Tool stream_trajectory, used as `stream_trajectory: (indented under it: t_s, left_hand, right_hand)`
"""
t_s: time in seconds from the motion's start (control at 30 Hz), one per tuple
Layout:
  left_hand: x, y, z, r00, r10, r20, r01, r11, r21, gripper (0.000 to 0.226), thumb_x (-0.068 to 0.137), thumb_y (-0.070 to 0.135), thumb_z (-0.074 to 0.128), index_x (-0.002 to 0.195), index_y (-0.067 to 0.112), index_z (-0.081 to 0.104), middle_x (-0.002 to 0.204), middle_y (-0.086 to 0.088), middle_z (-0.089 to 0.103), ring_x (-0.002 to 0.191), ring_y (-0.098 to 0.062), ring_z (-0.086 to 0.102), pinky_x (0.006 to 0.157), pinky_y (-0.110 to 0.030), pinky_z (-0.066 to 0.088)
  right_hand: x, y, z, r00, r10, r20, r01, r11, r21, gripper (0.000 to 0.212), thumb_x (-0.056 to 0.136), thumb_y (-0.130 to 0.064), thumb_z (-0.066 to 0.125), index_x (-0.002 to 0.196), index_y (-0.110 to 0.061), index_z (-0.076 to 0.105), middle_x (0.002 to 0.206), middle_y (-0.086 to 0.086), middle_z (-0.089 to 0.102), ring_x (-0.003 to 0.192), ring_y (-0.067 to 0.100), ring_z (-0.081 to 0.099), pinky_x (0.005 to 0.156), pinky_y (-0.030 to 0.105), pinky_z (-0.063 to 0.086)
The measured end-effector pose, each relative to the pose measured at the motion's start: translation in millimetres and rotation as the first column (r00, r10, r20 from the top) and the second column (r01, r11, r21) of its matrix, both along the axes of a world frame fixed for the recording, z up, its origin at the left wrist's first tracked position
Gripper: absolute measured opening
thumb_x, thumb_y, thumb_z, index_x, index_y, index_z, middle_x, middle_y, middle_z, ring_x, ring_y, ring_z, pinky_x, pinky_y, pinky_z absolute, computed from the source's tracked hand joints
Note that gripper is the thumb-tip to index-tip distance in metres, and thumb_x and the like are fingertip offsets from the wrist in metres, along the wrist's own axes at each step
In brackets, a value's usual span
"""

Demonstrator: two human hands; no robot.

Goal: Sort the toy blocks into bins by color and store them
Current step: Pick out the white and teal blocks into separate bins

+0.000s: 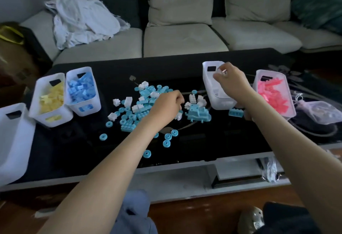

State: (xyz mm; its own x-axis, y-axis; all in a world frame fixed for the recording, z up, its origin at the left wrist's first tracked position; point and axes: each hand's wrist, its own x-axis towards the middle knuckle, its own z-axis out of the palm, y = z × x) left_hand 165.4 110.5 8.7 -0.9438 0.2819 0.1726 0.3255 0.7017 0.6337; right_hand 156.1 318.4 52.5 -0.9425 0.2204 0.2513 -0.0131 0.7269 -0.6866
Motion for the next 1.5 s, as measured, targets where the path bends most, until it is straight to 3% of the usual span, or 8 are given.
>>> stream_trajectory:
  t_s: [0.17,0.4,0.57,0.7,0.87,1.17,1.3,1.5]
  left_hand:
    - [-1,-24,-9,0.999,0.009,-0.042,-0.02,0.961,-0.277,0.02,0.097,0.009,0.04,0.102,0.017,0.057,0.101,-0.002,0.061,0.081,-0.017,0.057,0.065,-0.032,0.047]
    - [-6,-51,-10,0.998,0.0,-0.058,-0.023,0.92,-0.392,0.022,0.095,0.021,0.045,0.115,0.017,0.054,0.112,-0.001,0.056,0.095,-0.017,0.053,0.076,-0.034,0.047]
    - [0,-34,-12,0.991,-0.128,-0.04,0.104,0.92,-0.378,0.037,0.093,0.033,0.052,0.127,0.02,0.047,0.121,0.0,0.053,0.107,-0.019,0.052,0.081,-0.032,0.046]
    - [3,-19,-15,0.978,-0.206,-0.029,0.168,0.866,-0.471,0.035,0.095,0.031,0.046,0.128,0.019,0.048,0.117,-0.006,0.051,0.111,-0.022,0.047,0.081,-0.033,0.042]
    - [1,-6,-17,0.982,-0.179,-0.056,0.126,0.85,-0.512,0.024,0.099,0.021,0.04,0.117,0.01,0.05,0.111,-0.009,0.052,0.105,-0.026,0.048,0.073,-0.033,0.04]
    - [-4,0,-9,0.995,-0.083,-0.051,0.061,0.939,-0.338,0.018,0.091,0.019,0.051,0.105,0.008,0.046,0.101,-0.007,0.054,0.083,-0.02,0.048,0.063,-0.029,0.037]
    - [-5,0,-8,0.996,-0.089,-0.022,0.079,0.955,-0.286,0.025,0.089,0.015,0.051,0.113,0.01,0.043,0.097,-0.008,0.055,0.083,-0.023,0.054,0.06,-0.031,0.044]
    - [-13,0,-19,0.978,-0.208,-0.018,0.183,0.894,-0.409,0.038,0.099,0.02,0.033,0.135,0.023,0.044,0.12,-0.01,0.046,0.119,-0.026,0.035,0.093,-0.035,0.035]
  right_hand:
    - [-14,2,-18,0.97,-0.018,0.241,-0.071,0.932,0.356,0.049,0.095,-0.037,0.046,0.139,-0.016,0.037,0.142,0.011,0.04,0.13,0.032,0.034,0.102,0.047,0.026]
    - [-18,-41,-31,0.956,0.286,0.062,-0.283,0.851,0.443,0.041,0.096,-0.021,0.045,0.137,-0.015,0.042,0.138,0.009,0.041,0.127,0.028,0.036,0.103,0.042,0.032]
    - [-24,-55,-43,0.888,0.16,0.431,-0.395,0.744,0.538,0.039,0.099,-0.024,0.038,0.136,-0.011,0.037,0.13,0.015,0.043,0.114,0.034,0.047,0.09,0.044,0.044]
    - [-32,-58,-42,0.82,0.108,0.562,-0.45,0.728,0.517,0.045,0.1,-0.033,0.032,0.141,-0.015,0.035,0.136,0.015,0.042,0.124,0.034,0.039,0.098,0.038,0.033]
    - [-30,-57,-42,0.842,0.137,0.521,-0.378,0.839,0.391,0.032,0.091,-0.044,0.049,0.113,-0.02,0.052,0.111,0.008,0.054,0.102,0.027,0.05,0.073,0.032,0.045]
    - [-23,-47,-43,0.727,0.37,0.578,-0.383,0.918,-0.106,0.037,0.088,-0.011,0.061,0.122,-0.025,0.055,0.1,0.0,0.05,0.072,0.015,0.056,0.056,0.023,0.05]
    - [-23,-42,-50,0.783,0.36,0.507,-0.393,0.918,-0.045,0.038,0.092,-0.007,0.052,0.126,-0.024,0.055,0.107,0.001,0.052,0.081,0.016,0.059,0.065,0.026,0.053]
    - [-20,-35,-54,0.852,0.309,0.422,-0.437,0.865,0.248,0.023,0.091,-0.02,0.052,0.113,-0.026,0.057,0.103,0.0,0.056,0.079,0.011,0.056,0.065,0.022,0.044]
